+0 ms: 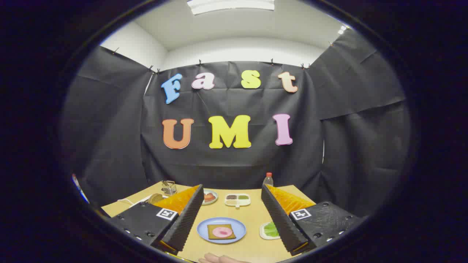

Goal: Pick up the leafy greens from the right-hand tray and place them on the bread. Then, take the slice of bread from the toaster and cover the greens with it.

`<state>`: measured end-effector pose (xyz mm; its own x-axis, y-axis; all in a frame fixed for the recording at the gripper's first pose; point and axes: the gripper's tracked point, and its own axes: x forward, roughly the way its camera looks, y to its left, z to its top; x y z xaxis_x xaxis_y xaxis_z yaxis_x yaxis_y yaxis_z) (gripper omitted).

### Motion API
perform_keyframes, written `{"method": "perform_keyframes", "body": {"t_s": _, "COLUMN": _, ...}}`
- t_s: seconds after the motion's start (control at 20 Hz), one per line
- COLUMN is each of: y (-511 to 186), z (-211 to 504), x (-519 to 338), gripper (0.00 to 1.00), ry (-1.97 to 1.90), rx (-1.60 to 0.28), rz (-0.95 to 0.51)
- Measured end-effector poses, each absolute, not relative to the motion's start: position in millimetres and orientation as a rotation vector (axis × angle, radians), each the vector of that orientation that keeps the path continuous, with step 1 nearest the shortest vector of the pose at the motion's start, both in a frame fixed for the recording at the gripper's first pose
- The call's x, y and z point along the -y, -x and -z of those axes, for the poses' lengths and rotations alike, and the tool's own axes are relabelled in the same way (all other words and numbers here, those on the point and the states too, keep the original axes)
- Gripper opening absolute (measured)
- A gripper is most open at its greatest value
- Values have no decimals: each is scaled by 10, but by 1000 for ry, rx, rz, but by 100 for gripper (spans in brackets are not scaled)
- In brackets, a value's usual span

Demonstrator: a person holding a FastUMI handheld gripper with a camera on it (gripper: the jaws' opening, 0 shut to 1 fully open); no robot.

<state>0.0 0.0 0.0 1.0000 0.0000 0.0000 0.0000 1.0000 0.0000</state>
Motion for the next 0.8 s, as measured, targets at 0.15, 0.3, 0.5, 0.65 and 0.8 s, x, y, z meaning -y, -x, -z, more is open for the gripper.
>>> {"method": "perform_keyframes", "body": {"t_s": 0.15, "y": -18, "z": 22, "x": 43, "gripper": 96, "ry": 15, "rx": 3, "rz": 10}}
{"method": "perform_keyframes", "body": {"t_s": 0.3, "y": -32, "z": 70, "x": 66, "gripper": 96, "ry": 17, "rx": -2, "rz": 7}}
{"method": "perform_keyframes", "body": {"t_s": 0.5, "y": -76, "z": 80, "x": 130, "gripper": 96, "ry": 14, "rx": 6, "rz": 16}}
{"method": "perform_keyframes", "body": {"t_s": 0.65, "y": -130, "z": 109, "x": 146, "gripper": 96, "ry": 27, "rx": 2, "rz": -6}}
{"method": "perform_keyframes", "body": {"t_s": 0.8, "y": -280, "z": 142, "x": 231, "gripper": 96, "ry": 24, "rx": -9, "rz": -42}}
